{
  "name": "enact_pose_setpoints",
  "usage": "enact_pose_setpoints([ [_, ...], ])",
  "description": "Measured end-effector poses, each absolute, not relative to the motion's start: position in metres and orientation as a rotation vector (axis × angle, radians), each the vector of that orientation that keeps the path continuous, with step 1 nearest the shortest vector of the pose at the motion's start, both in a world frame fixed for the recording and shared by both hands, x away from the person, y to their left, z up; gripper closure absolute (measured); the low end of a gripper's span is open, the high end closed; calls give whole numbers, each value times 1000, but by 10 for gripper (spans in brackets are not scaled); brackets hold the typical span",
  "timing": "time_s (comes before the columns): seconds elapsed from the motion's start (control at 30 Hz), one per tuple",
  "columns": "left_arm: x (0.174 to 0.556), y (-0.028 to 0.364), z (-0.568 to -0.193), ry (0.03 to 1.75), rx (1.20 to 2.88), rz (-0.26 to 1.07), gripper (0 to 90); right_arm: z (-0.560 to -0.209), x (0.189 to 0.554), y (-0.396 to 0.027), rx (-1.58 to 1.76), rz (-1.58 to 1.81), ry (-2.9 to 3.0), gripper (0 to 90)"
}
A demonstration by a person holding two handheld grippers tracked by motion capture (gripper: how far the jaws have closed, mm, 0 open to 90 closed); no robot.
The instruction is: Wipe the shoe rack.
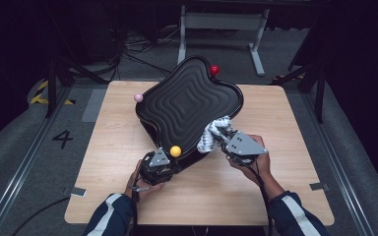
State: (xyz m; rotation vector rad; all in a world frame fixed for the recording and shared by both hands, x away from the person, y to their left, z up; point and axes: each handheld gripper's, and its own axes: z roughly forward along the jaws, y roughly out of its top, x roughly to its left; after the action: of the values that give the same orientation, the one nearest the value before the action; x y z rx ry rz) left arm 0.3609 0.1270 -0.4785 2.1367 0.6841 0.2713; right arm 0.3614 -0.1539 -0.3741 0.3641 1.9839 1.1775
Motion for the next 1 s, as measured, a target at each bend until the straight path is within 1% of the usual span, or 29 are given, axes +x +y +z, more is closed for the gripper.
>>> enact_pose_setpoints([
  [0.3, 360, 126, -479, 687, 2137, 277, 738, -389, 344, -124, 244, 1182, 2062, 794],
  [0.8, 361, 126, -479, 685, 2132, 279, 738, -411, 325, -98, 97, 1181, 2176, 797],
  [1.0, 361, 127, -479, 685, 2134, 277, 738, -408, 329, -107, 122, 1196, 2139, 804],
])
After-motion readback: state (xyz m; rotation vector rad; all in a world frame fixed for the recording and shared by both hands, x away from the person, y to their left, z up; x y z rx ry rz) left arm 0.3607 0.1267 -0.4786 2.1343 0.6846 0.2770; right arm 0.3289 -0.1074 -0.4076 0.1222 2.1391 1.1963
